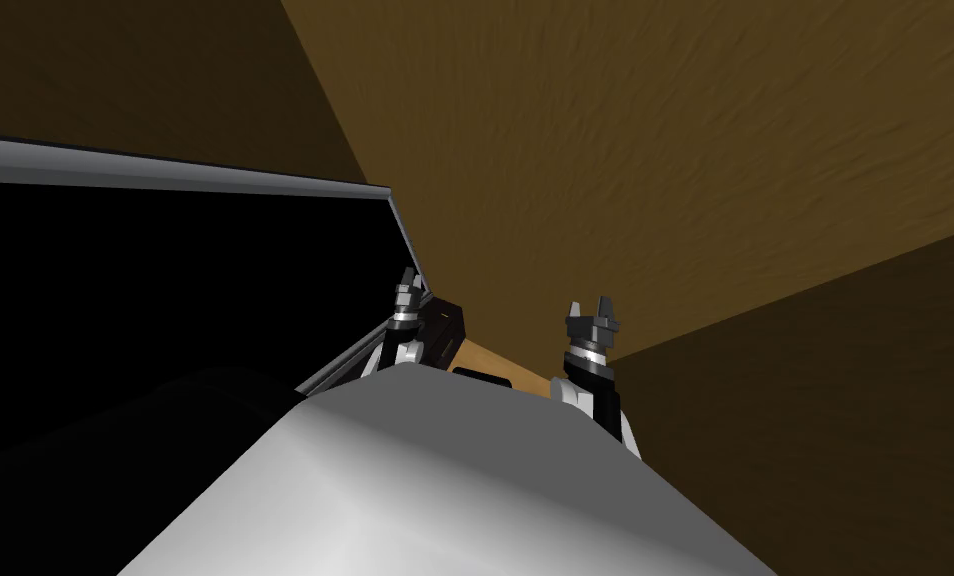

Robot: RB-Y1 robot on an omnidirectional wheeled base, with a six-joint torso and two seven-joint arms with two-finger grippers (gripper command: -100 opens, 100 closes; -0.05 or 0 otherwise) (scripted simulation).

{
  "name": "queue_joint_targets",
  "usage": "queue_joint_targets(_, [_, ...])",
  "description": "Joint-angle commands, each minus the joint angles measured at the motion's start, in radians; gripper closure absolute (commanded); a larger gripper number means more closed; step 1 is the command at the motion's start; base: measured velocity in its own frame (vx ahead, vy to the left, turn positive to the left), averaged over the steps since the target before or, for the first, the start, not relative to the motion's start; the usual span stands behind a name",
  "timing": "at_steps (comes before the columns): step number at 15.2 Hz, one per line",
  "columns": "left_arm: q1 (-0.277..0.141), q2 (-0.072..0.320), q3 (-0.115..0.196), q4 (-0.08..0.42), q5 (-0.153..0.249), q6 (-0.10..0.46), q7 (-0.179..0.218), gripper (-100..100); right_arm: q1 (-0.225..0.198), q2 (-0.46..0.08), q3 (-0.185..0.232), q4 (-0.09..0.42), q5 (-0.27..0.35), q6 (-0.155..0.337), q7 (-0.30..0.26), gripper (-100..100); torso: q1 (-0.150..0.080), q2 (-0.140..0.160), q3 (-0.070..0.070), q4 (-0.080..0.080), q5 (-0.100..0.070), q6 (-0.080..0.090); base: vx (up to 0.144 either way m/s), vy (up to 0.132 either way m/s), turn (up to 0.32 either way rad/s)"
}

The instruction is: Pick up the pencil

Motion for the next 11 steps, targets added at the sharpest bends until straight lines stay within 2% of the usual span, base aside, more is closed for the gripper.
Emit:
queue_joint_targets(1, [-0.011, 0.040, 0.003, 0.023, 0.010, 0.027, -0.007, -100, 0.000, 0.000, 0.000, 0.000, 0.000, 0.000, 0.000, 0, 0.000, 0.000, 0.000, 0.000, 0.000, 0.000, 0.009, 0.002, -0.016])
queue_joint_targets(3, [-0.028, 0.080, 0.006, 0.057, 0.026, 0.066, -0.017, -100, 0.000, 0.000, 0.000, 0.000, 0.000, 0.000, 0.000, 0, 0.001, -0.001, -0.001, 0.000, 0.000, 0.000, 0.029, 0.008, -0.030])
queue_joint_targets(4, [-0.028, 0.080, 0.006, 0.057, 0.026, 0.066, -0.017, -100, 0.000, 0.000, 0.000, 0.000, 0.000, 0.000, 0.000, 0, 0.001, -0.002, -0.001, 0.000, 0.000, 0.000, 0.034, 0.011, -0.021])
queue_joint_targets(6, [-0.052, 0.119, 0.012, 0.105, 0.047, 0.117, -0.032, -100, 0.000, 0.000, 0.000, 0.000, 0.000, 0.000, 0.000, 0, 0.001, -0.003, -0.002, -0.001, 0.000, 0.000, 0.036, 0.011, -0.031])
queue_joint_targets(7, [-0.052, 0.119, 0.012, 0.105, 0.047, 0.122, -0.032, -100, 0.000, 0.000, 0.000, 0.000, 0.000, 0.000, 0.000, 0, 0.001, -0.003, -0.002, -0.001, 0.000, 0.000, 0.034, 0.009, -0.032])
queue_joint_targets(8, [-0.066, 0.137, 0.015, 0.133, 0.060, 0.153, -0.041, -100, 0.000, 0.000, 0.000, 0.000, 0.000, 0.000, 0.000, 0, 0.001, -0.003, -0.002, -0.001, 0.000, 0.000, 0.034, 0.004, -0.028])
queue_joint_targets(9, [-0.066, 0.137, 0.015, 0.133, 0.060, 0.155, -0.041, -100, 0.000, 0.000, 0.000, 0.000, 0.000, 0.000, 0.000, 0, 0.001, -0.003, -0.002, -0.001, 0.000, 0.000, 0.032, 0.005, -0.018])
queue_joint_targets(10, [-0.082, 0.156, 0.018, 0.164, 0.074, 0.189, -0.050, -100, 0.000, 0.000, 0.000, 0.000, 0.000, 0.000, 0.000, 0, 0.001, -0.003, -0.002, -0.001, 0.000, 0.000, 0.032, 0.008, -0.024])
queue_joint_targets(11, [-0.082, 0.156, 0.018, 0.164, 0.074, 0.191, -0.050, -100, 0.000, 0.000, 0.000, 0.000, 0.000, 0.000, 0.000, 0, 0.001, -0.003, -0.002, -0.001, 0.000, 0.000, 0.030, 0.008, -0.026])
